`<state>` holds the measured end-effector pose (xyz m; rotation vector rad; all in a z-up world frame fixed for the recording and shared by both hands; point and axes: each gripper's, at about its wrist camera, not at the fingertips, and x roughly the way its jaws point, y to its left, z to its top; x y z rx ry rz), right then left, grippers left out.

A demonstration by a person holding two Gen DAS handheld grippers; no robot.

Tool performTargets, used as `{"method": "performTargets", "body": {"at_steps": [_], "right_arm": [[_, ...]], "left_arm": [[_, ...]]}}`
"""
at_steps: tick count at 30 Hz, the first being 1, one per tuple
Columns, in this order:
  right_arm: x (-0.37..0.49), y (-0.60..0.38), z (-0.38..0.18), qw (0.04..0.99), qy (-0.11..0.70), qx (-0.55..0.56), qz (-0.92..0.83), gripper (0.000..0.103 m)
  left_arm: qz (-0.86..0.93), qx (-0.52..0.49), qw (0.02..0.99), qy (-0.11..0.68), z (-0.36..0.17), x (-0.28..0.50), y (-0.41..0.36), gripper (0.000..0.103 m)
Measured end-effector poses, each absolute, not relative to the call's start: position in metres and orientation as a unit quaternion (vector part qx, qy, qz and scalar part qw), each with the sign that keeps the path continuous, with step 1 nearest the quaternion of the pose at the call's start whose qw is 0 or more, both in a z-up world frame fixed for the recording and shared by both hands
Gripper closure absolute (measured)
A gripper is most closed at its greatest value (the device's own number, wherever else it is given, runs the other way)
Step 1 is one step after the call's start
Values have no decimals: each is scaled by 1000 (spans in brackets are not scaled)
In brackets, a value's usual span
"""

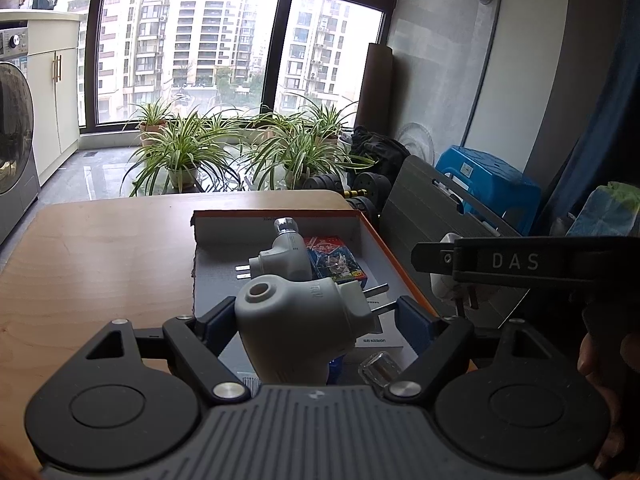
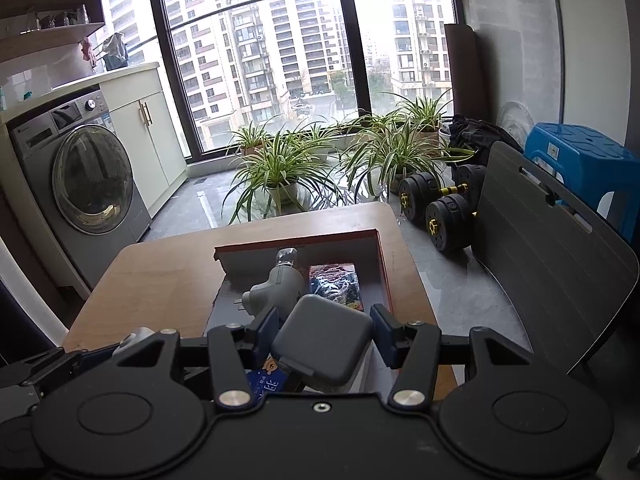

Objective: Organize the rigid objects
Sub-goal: 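Lower the plug adapter with the left tool while the right tool lowers the charger into the tray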

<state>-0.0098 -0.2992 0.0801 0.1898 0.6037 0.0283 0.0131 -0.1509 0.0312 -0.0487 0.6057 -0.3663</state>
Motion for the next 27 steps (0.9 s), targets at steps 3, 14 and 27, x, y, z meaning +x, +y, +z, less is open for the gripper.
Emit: {"method": "performTargets", "body": {"at_steps": [3,14,27], "right_arm": [[-11,-298,78,950,299,94,14,41],[2,-293,62,943,320,92,20,41],[24,-295,52,937,337,88,29,41]], "left_arm": [[-180,-23,937,299,29,15,-151,17],[-182,-20,933,311,24,21,-155,17],[-185,-8,928,325,14,27,-159,17]]}}
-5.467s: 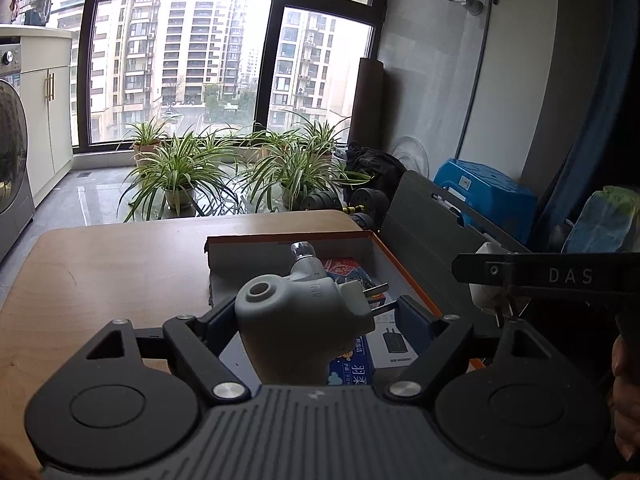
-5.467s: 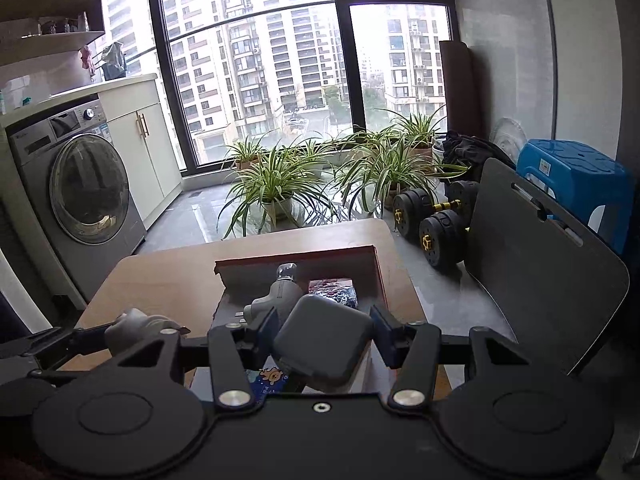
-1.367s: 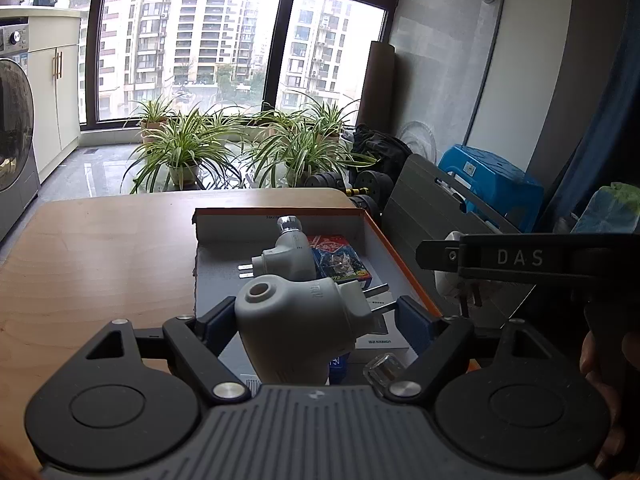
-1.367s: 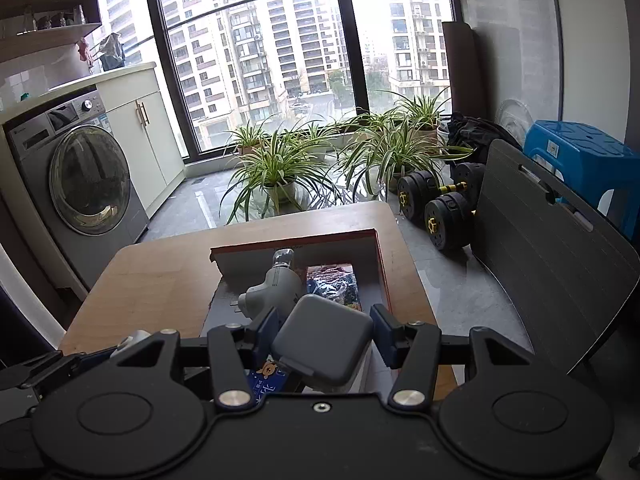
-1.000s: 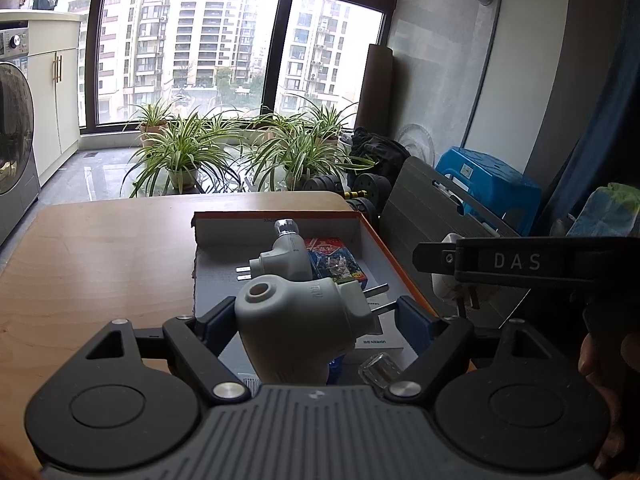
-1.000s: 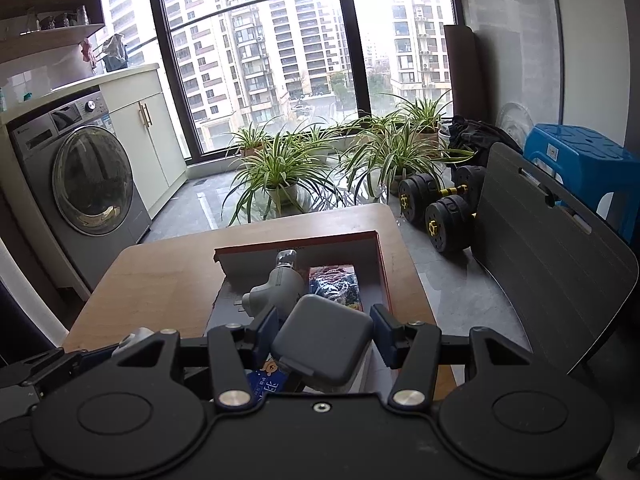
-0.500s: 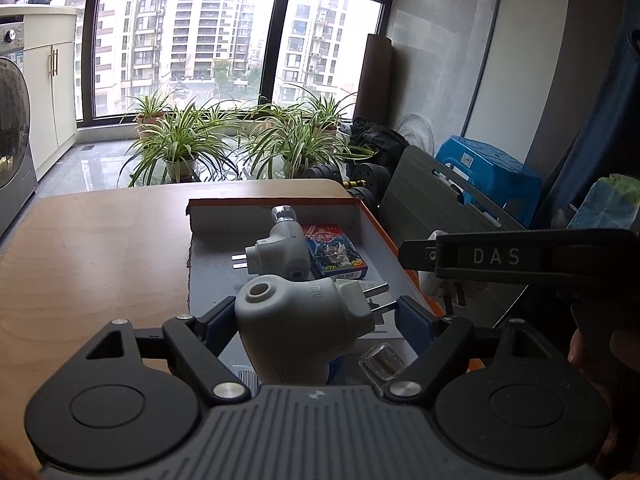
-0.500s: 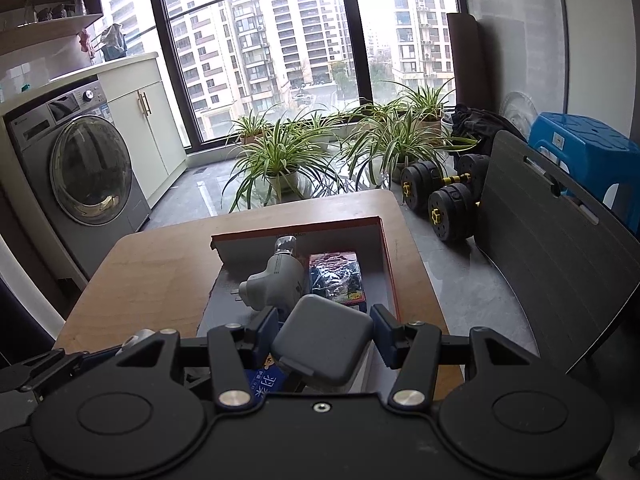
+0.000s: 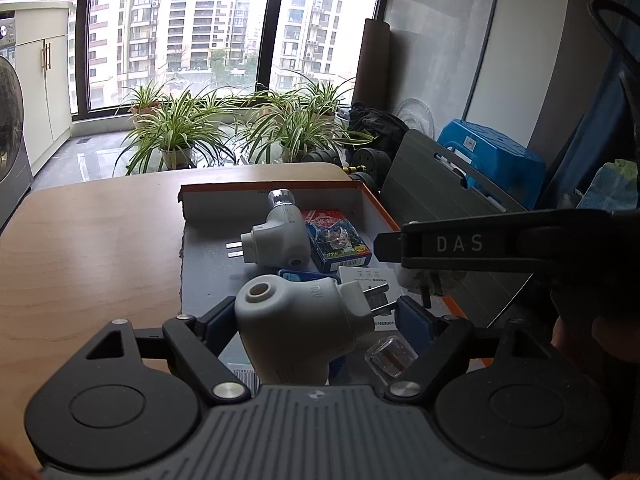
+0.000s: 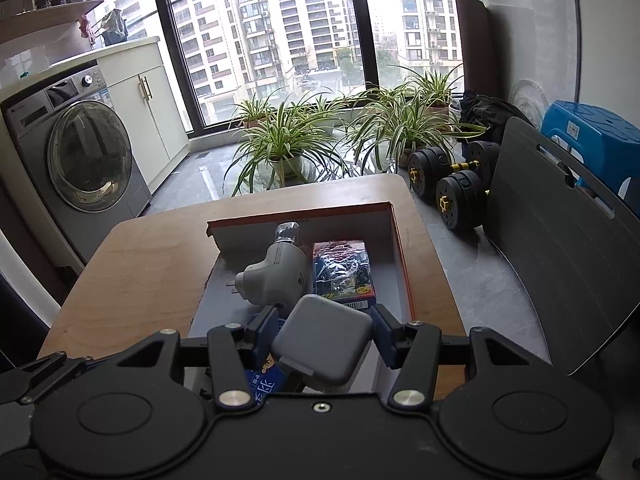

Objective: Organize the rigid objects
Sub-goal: 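Lower the plug adapter with the left tool while the right tool lowers the charger into the tray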

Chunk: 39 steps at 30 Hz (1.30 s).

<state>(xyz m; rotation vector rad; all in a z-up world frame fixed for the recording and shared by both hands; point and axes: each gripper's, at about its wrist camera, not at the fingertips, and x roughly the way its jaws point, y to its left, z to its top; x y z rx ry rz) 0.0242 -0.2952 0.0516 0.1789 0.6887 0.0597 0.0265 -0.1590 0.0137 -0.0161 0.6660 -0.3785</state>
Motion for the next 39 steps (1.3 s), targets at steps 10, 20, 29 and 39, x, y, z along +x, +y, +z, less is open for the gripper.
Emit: {"method": "performTargets", "body": {"at_steps": [10,20,29,39], "right_arm": [[35,-295,47,934,345,86,33,41],[57,-293,43,933,350,75,37,41],[64,-299,49,940,331,72,24,25],[23,-317,64,948,304,91,-9,23]], "left_arm": [[-188,-1,925,330,9,32,-164,17],[-192,2,923,334,3,38,-171,17],[-204,5,922,329,-1,47,-182,17],[-207,-6,923,323,0,41,-180,12]]}}
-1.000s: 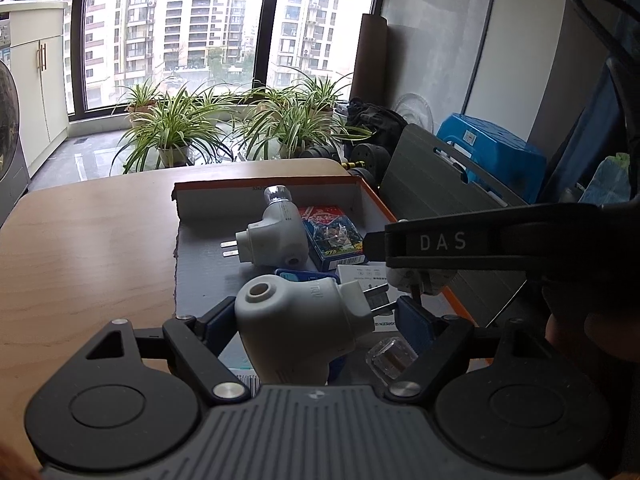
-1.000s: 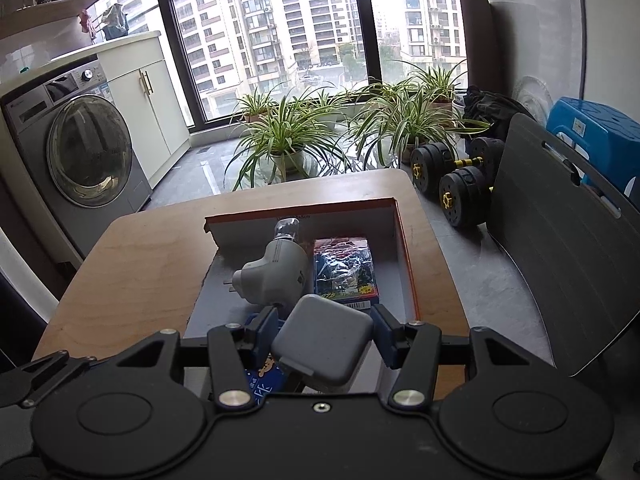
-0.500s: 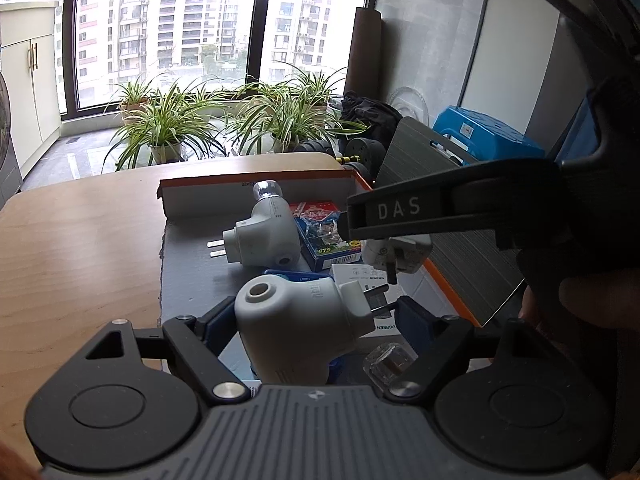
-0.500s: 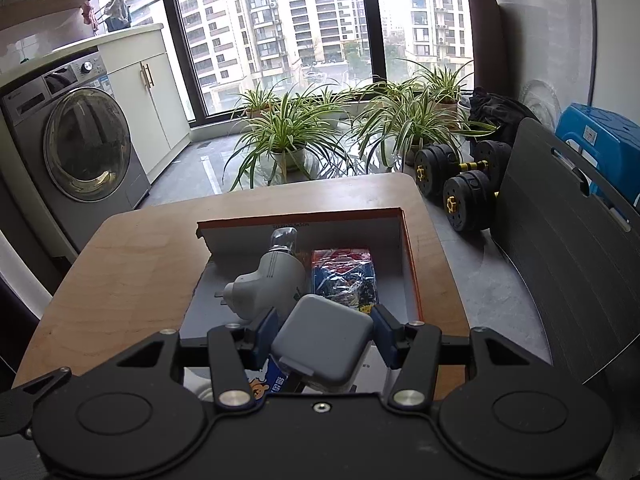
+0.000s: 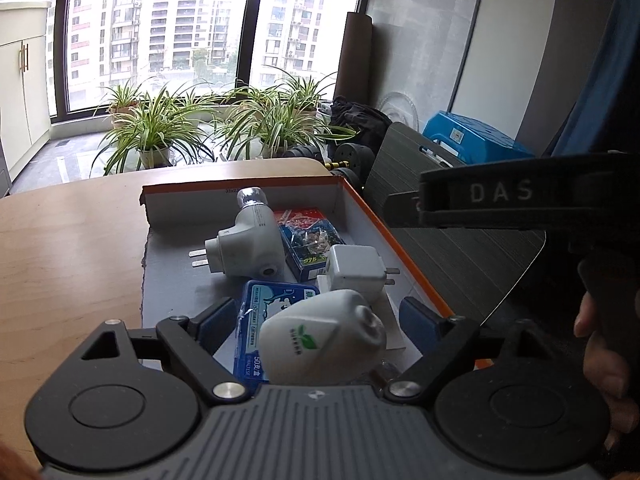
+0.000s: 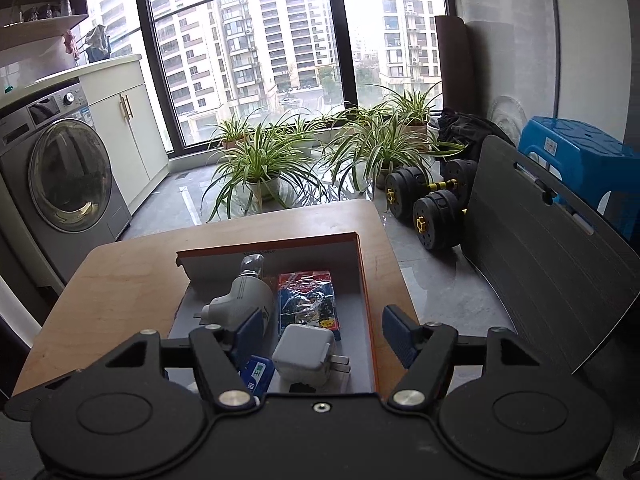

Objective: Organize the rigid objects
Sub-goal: 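Open the left tool on the plug adapter while the right tool releases the charger in the tray, then withdraw both open tools from the tray back over the table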

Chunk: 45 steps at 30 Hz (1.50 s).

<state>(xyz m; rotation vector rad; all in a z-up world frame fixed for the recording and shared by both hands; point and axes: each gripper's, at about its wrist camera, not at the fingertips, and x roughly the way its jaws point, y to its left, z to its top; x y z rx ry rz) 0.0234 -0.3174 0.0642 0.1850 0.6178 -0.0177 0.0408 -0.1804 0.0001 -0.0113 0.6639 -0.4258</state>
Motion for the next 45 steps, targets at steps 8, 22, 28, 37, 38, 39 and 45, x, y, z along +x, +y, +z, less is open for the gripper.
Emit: {"method": "performTargets", "body": {"at_steps": [8,22,28,37,38,39,45], "right_arm": [[-21,-314,85,956,282,85,-9,16],[-96,-293,74,953,291,79,-2,12],[-118,-285,60,954,294,50,-7,9],[-144,-280,32,954,296,46,-9,9],[-146,-279,30,954,295,43,-9,9],[-149,-278,29,955,294,41,-9,9],[-156,-275,24,955,293,45,1,6]], "left_arm": [[-173,-2,933,314,28,20,-168,3],[-102,-5,933,345,38,-38,-137,0],[-85,-18,930,357,28,-55,-129,0],[-50,-8,935,352,20,-70,-128,0],[-49,-8,934,353,19,-70,-127,0],[-47,-8,934,354,18,-71,-127,0],[-40,5,933,356,14,-77,-129,0]]}}
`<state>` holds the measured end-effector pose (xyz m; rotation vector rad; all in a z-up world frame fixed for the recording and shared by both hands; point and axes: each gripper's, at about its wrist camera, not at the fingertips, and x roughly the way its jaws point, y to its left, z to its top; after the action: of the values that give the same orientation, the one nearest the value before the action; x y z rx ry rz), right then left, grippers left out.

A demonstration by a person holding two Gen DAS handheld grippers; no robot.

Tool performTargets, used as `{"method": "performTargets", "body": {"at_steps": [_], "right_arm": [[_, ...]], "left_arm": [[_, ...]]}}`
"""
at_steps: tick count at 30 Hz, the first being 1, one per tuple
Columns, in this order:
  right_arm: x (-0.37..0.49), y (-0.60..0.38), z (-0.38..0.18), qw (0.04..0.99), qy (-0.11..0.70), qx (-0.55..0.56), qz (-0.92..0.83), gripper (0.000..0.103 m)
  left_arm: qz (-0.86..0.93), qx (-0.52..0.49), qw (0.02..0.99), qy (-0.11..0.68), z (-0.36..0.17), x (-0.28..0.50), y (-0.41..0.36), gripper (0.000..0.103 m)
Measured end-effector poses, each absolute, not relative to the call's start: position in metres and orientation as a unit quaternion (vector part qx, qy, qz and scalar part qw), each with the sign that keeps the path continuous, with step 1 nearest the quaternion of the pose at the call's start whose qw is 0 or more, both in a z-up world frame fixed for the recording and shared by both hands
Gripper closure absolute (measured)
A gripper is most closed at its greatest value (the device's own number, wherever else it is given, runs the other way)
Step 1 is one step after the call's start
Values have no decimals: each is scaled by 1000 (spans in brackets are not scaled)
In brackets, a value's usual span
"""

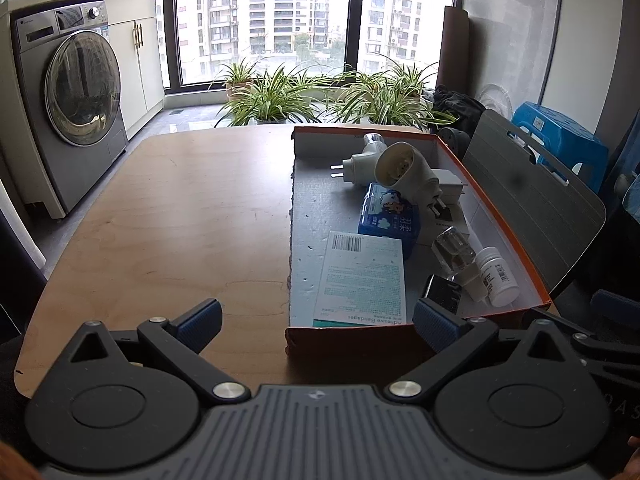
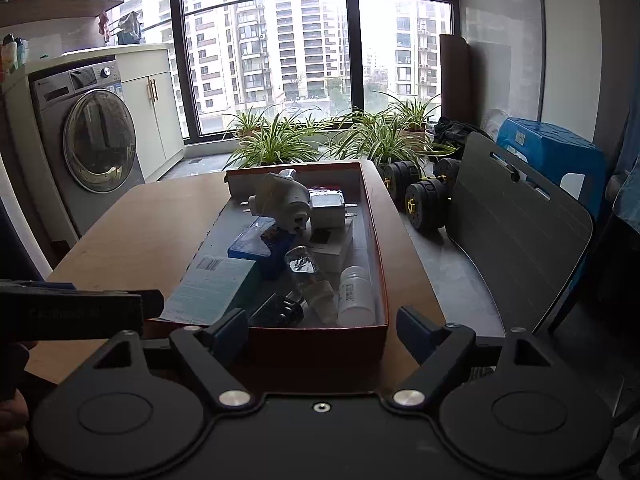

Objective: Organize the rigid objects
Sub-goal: 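Withdraw both open tools from the tray back over the table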

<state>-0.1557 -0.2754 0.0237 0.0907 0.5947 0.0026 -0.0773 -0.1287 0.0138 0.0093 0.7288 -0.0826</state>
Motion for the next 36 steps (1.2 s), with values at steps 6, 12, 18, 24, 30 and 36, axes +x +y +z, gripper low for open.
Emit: {"method": "performTargets", "body": {"at_steps": [6,12,18,24,30,36], "right_arm": [[-154,-275,17,950,307,48,11,6],[-150,-275,15,947,317,50,10,6],[-145,-275,12,942,331,57,24,5],[-142,-272,11,939,338,49,28,5],[-140,-274,9,937,345,49,24,5],[-139,-274,7,935,351,44,22,5]], "left_arm": [[-31,10,932,360,11,-76,-126,0],[-33,16,930,365,9,-75,-126,0],[-35,14,928,371,7,-71,-123,0],[-33,10,928,371,8,-69,-122,0],[-31,10,928,372,7,-68,-123,0],[-38,11,925,378,5,-67,-126,0]]}}
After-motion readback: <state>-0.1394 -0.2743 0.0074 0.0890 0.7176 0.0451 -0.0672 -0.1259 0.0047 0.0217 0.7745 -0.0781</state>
